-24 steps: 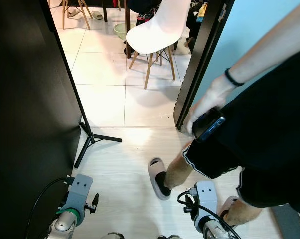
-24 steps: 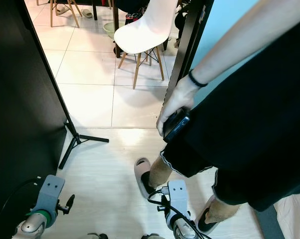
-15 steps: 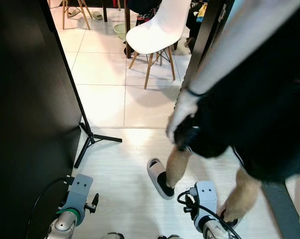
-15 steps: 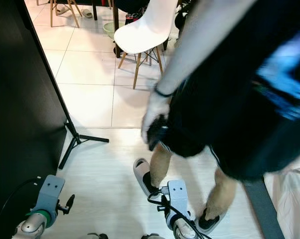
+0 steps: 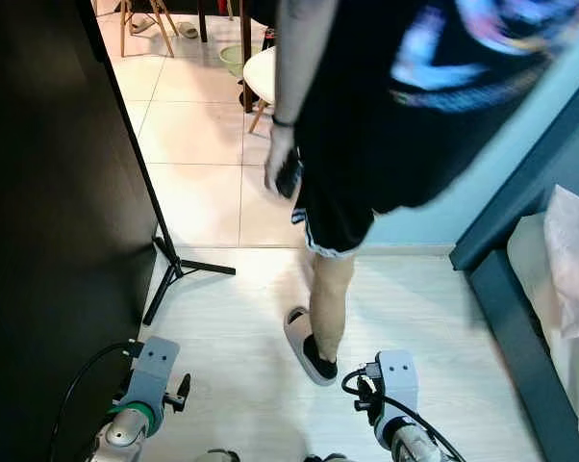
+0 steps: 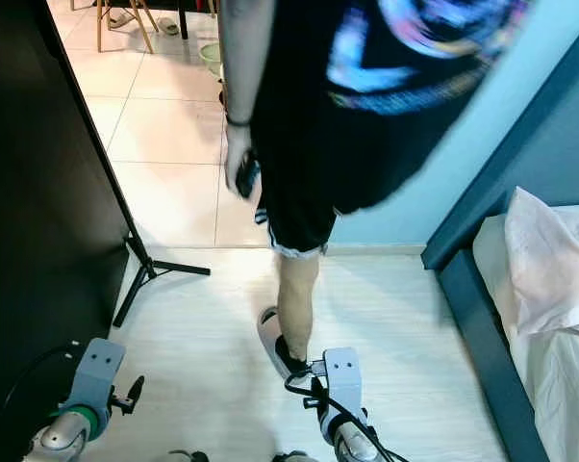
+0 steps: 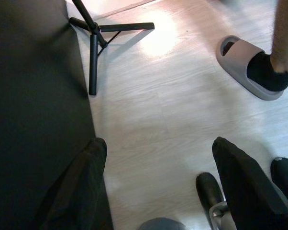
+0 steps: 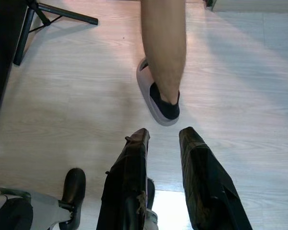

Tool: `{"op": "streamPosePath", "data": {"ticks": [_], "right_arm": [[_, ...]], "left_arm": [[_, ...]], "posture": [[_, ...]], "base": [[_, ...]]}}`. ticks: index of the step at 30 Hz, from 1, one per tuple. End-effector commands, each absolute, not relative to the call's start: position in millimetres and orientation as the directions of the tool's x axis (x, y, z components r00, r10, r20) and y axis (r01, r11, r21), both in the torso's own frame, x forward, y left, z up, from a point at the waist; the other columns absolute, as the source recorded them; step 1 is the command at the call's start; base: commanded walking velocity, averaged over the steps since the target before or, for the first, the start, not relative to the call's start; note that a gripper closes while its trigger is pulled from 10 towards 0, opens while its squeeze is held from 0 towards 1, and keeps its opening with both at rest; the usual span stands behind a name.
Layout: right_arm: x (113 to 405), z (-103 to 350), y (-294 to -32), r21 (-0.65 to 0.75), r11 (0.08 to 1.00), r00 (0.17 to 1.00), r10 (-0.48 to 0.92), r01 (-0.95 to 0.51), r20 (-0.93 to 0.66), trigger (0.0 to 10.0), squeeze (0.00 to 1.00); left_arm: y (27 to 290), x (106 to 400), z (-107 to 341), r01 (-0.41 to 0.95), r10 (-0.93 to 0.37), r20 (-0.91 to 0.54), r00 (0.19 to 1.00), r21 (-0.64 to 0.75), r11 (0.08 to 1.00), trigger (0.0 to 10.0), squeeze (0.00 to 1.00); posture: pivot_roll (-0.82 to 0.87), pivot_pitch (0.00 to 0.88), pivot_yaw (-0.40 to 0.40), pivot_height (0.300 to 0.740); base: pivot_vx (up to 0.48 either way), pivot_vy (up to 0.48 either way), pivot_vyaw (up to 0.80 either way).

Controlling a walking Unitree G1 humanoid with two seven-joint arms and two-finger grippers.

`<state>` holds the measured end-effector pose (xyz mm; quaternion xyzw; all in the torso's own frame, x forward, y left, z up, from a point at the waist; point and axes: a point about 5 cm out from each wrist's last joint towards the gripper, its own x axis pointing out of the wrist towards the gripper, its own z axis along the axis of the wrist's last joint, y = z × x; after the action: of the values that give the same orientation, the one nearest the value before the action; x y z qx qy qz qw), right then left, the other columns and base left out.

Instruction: Clean up the room

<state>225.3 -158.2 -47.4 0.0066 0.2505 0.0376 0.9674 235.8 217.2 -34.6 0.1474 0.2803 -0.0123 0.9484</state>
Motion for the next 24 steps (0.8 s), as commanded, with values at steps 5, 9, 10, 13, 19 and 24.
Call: {"op": "streamPosePath", "data": {"ticks": [5,9,10,13,19,24], "right_arm": [[219.9,-51.8,-159.7,0.033,0.997,0.858,0.071,-0.062,-0.510,10.0,0.00],[220.3,-51.6,-159.9,0.040,0.998,0.858,0.070,-0.058,-0.510,10.0,0.00],[220.5,-51.5,-159.9,0.042,0.998,0.858,0.070,-0.056,-0.509,10.0,0.00],[220.9,-51.3,-159.8,0.051,0.997,0.858,0.070,-0.051,-0.508,10.0,0.00],[221.2,-51.2,-159.6,0.050,0.997,0.858,0.071,-0.053,-0.508,10.0,0.00],[221.3,-51.1,-159.4,0.049,0.997,0.858,0.072,-0.054,-0.508,10.0,0.00]], "left_arm": [[219.0,229.3,-40.1,0.105,0.069,-0.565,0.822,0.270,0.957,10.0,0.00],[218.9,229.6,-40.0,0.102,0.071,-0.564,0.822,0.269,0.958,10.0,0.00],[218.9,229.9,-39.8,0.101,0.072,-0.564,0.823,0.270,0.958,10.0,0.00],[219.0,230.6,-39.2,0.100,0.073,-0.562,0.824,0.270,0.958,10.0,0.00],[219.7,232.2,-38.1,0.094,0.076,-0.558,0.826,0.270,0.958,10.0,0.00],[219.8,232.9,-37.6,0.093,0.076,-0.557,0.827,0.269,0.959,10.0,0.00]], "posture": [[0.09,0.079,0.018,0.740],[0.09,0.079,0.018,0.740],[0.09,0.079,0.018,0.740],[0.09,0.078,0.019,0.740],[0.09,0.077,0.019,0.740],[0.09,0.077,0.019,0.740]], "base": [[0.000,0.000,0.00],[0.000,0.000,-0.30],[0.000,0.000,-0.79],[0.000,0.000,-0.79],[0.000,0.000,-0.78],[0.000,0.000,-0.78]]}}
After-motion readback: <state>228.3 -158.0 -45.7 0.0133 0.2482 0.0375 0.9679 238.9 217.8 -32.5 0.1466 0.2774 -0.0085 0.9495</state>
